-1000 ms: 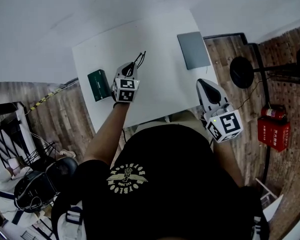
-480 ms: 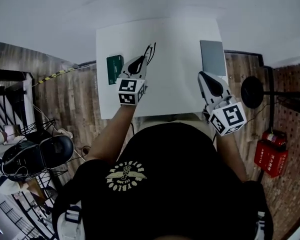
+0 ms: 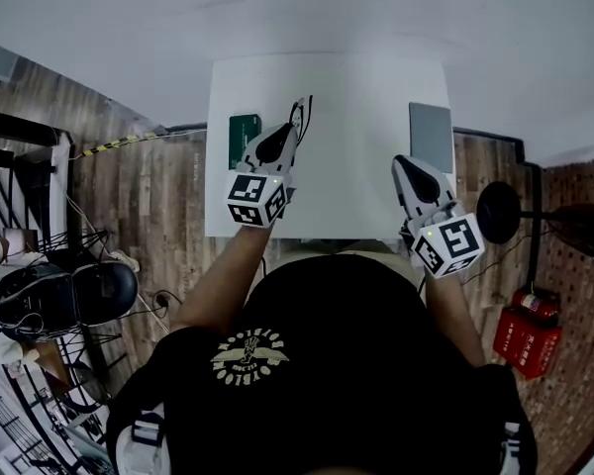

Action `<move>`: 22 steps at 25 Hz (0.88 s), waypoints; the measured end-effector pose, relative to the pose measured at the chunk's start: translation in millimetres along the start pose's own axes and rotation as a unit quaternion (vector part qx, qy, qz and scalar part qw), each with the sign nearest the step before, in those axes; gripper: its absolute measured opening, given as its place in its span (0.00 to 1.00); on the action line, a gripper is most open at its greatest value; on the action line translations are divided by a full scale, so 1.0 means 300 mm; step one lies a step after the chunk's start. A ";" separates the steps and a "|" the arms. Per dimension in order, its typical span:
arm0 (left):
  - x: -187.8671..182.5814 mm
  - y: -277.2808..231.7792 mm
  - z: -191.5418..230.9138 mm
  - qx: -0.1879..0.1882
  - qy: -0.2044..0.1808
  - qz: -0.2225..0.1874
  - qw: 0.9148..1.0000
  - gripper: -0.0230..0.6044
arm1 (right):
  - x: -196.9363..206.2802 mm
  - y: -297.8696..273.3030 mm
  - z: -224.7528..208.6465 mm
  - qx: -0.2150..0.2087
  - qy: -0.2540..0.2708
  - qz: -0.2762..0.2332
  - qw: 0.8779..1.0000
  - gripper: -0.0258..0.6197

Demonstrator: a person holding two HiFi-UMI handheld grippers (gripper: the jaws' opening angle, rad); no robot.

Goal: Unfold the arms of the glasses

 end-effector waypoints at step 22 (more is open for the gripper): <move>-0.209 0.136 -0.113 0.087 0.014 -0.090 0.992 0.07 | -0.157 -0.150 0.196 -0.079 0.017 -0.030 0.996 0.04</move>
Point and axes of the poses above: the fingertips, and each gripper's own axes: y backward along the fingers, z to its left, x out of its underside, the point moved 3 cm from there along y, backward along the fingers, and after that the axes turned 2 degrees about x, right-handed, at the moved point
